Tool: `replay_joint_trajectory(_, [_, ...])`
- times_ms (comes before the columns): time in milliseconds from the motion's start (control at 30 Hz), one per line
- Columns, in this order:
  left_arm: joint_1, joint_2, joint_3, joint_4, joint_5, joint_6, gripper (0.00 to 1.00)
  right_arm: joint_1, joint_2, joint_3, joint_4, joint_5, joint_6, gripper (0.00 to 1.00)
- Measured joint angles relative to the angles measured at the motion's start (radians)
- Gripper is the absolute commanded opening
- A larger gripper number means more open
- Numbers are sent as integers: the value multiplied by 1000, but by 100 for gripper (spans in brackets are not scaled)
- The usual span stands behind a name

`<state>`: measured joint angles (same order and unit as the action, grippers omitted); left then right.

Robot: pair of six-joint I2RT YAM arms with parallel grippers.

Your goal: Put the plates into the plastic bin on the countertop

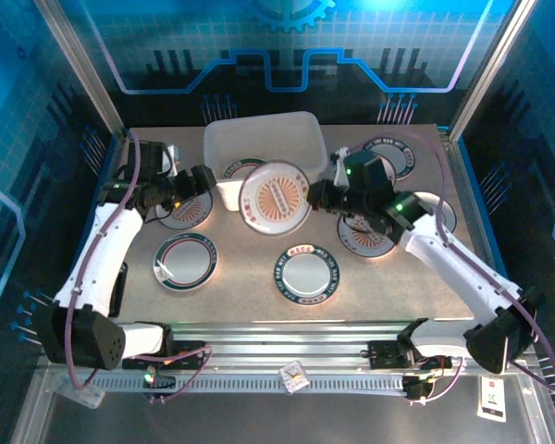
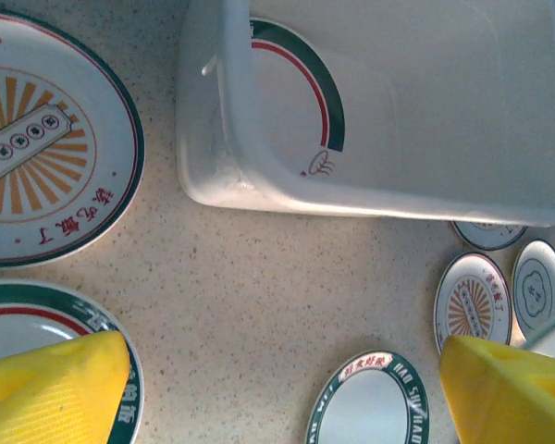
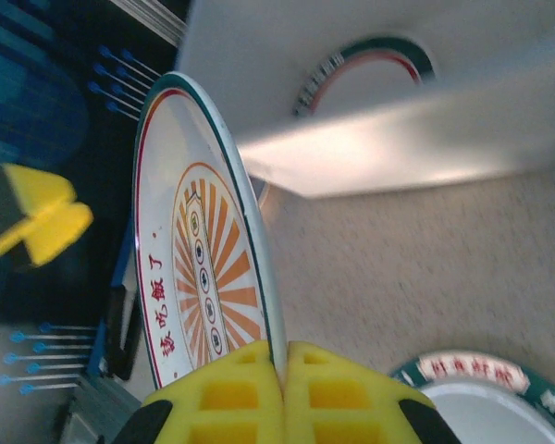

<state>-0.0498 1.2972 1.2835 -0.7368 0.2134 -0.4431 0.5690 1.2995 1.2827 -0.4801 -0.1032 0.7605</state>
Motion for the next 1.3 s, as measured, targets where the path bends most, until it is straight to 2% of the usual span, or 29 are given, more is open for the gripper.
replay_joint_trajectory(133, [1, 57, 23, 17, 0, 0, 88, -47, 122, 164, -7, -41, -39, 0])
replay_joint_trajectory(267, [1, 136, 72, 14, 0, 1, 88, -89, 307, 381, -43, -69, -88, 0])
replay_joint_trajectory(500, [1, 357, 260, 0, -35, 25, 83, -145, 657, 784, -117, -112, -143, 0])
replay_joint_trajectory(633, [-3, 479, 355, -35, -70, 38, 81, -161, 790, 934, -184, -115, -165, 0])
replay_joint_trajectory(767, [-13, 560, 411, -81, -104, 63, 74, -164, 840, 982, -239, -114, -187, 0])
replay_joint_trajectory(833, [-19, 579, 420, -98, -113, 78, 67, -164, 842, 983, -257, -114, -193, 0])
replay_joint_trajectory(1167, [-56, 587, 425, -129, -104, 139, 41, -173, 842, 986, -275, -125, -205, 0])
replay_joint_trajectory(1300, [-57, 586, 425, -143, -93, 151, 37, -184, 842, 964, -276, -139, -205, 0])
